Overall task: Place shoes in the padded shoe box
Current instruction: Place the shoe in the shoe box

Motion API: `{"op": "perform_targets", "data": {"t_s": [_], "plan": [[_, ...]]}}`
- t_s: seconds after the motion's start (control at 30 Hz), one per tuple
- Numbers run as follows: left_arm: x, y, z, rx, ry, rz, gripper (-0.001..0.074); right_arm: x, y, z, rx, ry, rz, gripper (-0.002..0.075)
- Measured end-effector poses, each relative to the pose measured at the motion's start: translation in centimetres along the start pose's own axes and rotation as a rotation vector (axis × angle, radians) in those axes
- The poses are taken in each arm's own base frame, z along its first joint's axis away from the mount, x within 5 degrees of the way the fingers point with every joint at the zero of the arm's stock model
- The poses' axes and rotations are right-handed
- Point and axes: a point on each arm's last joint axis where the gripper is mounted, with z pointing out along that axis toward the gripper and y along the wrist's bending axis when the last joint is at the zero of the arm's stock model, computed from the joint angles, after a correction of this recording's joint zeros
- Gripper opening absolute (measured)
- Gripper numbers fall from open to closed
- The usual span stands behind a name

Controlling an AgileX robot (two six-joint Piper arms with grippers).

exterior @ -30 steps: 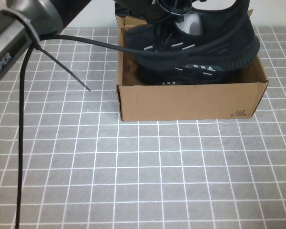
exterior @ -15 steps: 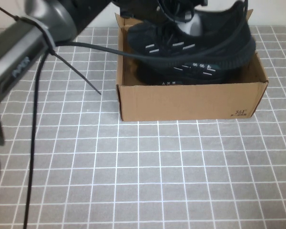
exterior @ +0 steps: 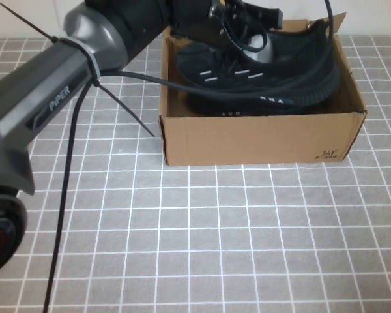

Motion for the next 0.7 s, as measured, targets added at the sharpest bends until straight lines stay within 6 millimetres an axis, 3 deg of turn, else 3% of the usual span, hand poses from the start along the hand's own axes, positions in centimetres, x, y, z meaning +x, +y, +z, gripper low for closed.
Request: {"op": "perform_targets", "data": {"t_s": [0.27,0.5,0.7], "plan": [[0.8,0.1,0.9,-0.016,0.04,-0.045,0.0011,0.0,0.0,0.0,0.0,0.0,0.0,-0.0008],[1.5,-1.8,0.8,-0.084,-0.005,-0.021,0.0011,0.0,0.0,0.0,0.0,0.0,0.0,-0.0008],[1.7,-2.0,0.9,-0.13,-0.044,-0.062,0.0011,0.0,0.0,0.0,0.0,0.0,0.0,-0.0008]]}}
